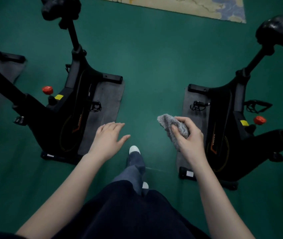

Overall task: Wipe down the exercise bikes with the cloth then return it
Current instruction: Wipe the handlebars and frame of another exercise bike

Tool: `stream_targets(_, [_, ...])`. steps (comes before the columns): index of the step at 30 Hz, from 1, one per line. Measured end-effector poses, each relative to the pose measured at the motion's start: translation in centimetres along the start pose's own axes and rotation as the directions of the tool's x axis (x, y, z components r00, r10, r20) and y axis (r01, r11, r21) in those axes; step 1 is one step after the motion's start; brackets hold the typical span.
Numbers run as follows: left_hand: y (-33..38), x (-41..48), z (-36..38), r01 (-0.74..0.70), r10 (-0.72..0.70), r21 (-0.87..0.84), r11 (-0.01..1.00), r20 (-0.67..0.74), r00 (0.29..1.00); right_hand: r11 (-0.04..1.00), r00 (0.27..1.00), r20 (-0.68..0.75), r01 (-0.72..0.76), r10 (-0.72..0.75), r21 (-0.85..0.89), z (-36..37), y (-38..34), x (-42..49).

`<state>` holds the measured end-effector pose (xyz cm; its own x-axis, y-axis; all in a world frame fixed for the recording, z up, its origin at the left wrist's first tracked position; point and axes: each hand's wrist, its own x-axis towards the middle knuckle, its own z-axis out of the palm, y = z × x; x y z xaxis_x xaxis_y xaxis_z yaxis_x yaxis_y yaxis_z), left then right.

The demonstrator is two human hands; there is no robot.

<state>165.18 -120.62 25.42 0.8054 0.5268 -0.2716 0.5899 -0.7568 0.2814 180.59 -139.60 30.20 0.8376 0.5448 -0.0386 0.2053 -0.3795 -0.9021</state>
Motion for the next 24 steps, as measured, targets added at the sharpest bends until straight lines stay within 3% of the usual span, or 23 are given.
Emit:
stream_targets(13, [-3.6, 13.7, -4.6, 0.137, -0.148, -0.103, 0.985, -0.102, 0.984, 0.983, 0.974, 0.169, 0.165, -0.150, -0.076, 4.6, -5.2, 16.9])
stream_targets(24, [-5.8, 14.9, -6.4, 0.360, -0.377, -0.160, 0.919, -0.094, 0.921, 0.968, 0.869, 0.441, 0.252, -0.223, -0.006, 10.2, -7.7, 24.0])
